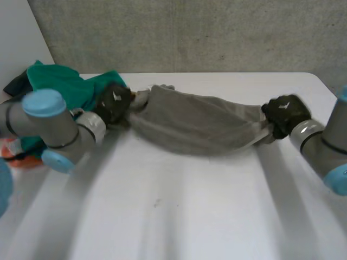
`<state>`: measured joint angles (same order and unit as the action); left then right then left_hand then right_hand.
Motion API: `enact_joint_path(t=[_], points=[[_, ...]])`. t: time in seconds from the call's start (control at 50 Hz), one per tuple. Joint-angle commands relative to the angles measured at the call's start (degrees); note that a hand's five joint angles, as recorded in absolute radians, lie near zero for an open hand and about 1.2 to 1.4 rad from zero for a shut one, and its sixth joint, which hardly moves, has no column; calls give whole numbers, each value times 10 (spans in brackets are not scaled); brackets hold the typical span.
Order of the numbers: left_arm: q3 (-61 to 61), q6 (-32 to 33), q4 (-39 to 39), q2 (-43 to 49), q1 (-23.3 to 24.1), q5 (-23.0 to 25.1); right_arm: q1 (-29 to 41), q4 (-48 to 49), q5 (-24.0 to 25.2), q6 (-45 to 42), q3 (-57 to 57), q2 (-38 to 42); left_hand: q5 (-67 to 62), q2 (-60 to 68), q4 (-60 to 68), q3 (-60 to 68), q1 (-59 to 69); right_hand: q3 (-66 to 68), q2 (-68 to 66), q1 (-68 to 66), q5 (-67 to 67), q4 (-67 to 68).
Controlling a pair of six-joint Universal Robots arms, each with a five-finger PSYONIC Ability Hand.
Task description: Fold the laundry.
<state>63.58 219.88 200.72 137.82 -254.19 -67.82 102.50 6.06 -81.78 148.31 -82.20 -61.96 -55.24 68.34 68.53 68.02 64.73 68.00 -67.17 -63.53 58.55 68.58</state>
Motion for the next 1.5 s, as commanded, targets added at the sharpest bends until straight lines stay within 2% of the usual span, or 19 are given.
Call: enact_joint_path(t=[0.02,0.08,0.16,0.26,0.34,0.44,0.52,0.6,0.7,0.78,0.8,0.82,0.88,0.9,0.94,1.04,1.24,1.34,1.5], points=[[73,-31,5,-203,11,-48,-42,-101,4,-28,65,-101,-148,117,115,120,153,120,-128,-165,114,114],[115,-54,0,-321,10,-52,-48,-159,4,-43,109,-159,-148,117,115,120,153,120,-128,-165,114,114],[149,-74,-2,-421,11,-79,-49,-197,6,-57,141,-225,-148,117,115,120,153,120,-128,-165,114,114],[189,-75,-30,-513,9,-136,-60,-248,9,-80,170,-286,-148,117,115,120,153,120,-128,-165,114,114],[214,-75,-77,-538,8,-144,-71,-286,25,-94,182,-280,-148,117,115,120,153,120,-128,-165,114,114],[233,-74,-133,-500,10,-146,-80,-322,42,-102,194,-212,-148,117,115,120,153,120,-128,-165,114,114],[224,-66,-147,-414,11,-144,-74,-322,38,-102,201,-154,-148,117,115,120,153,120,-128,-165,114,114],[173,-52,-144,-319,17,-144,-67,-302,37,-94,228,-85,-148,117,115,120,153,120,-128,-165,114,114],[10,-45,-121,-197,38,-141,-55,-215,12,-61,270,-15,-148,117,115,120,153,120,-128,-165,114,114],[-116,-50,-33,-140,40,-147,-45,-64,-28,1,310,11,-148,117,115,120,153,120,-128,-165,114,114],[-134,-53,-5,-135,39,-148,-42,18,-44,32,314,13,-148,117,115,120,153,120,-128,-165,114,114],[-160,-55,53,-132,42,-151,-41,58,-51,43,313,12,-148,117,115,120,153,120,-128,-165,114,114],[-175,-58,140,-133,49,-166,-41,188,-69,65,312,9,-148,117,115,120,153,120,-128,-165,114,114],[-177,-58,183,-135,51,-184,-40,210,-72,65,312,7,-148,117,115,120,153,120,-128,-165,114,114],[-178,-59,214,-139,55,-196,-39,228,-72,65,315,7,-148,117,115,120,153,120,-128,-165,114,114],[-155,-58,198,-157,60,-205,-25,180,-49,64,340,16,-148,117,115,120,153,120,-128,-165,114,114],[3,-53,127,-157,68,-204,-20,29,4,63,338,70,-148,117,115,120,153,120,-128,-165,114,114],[86,-50,106,-149,90,-205,-20,-42,10,50,294,113,-148,117,115,120,153,120,-128,-165,114,114],[214,-50,107,-142,112,-204,-14,-54,7,-31,163,130,-148,117,115,120,153,120,-128,-165,114,114]])
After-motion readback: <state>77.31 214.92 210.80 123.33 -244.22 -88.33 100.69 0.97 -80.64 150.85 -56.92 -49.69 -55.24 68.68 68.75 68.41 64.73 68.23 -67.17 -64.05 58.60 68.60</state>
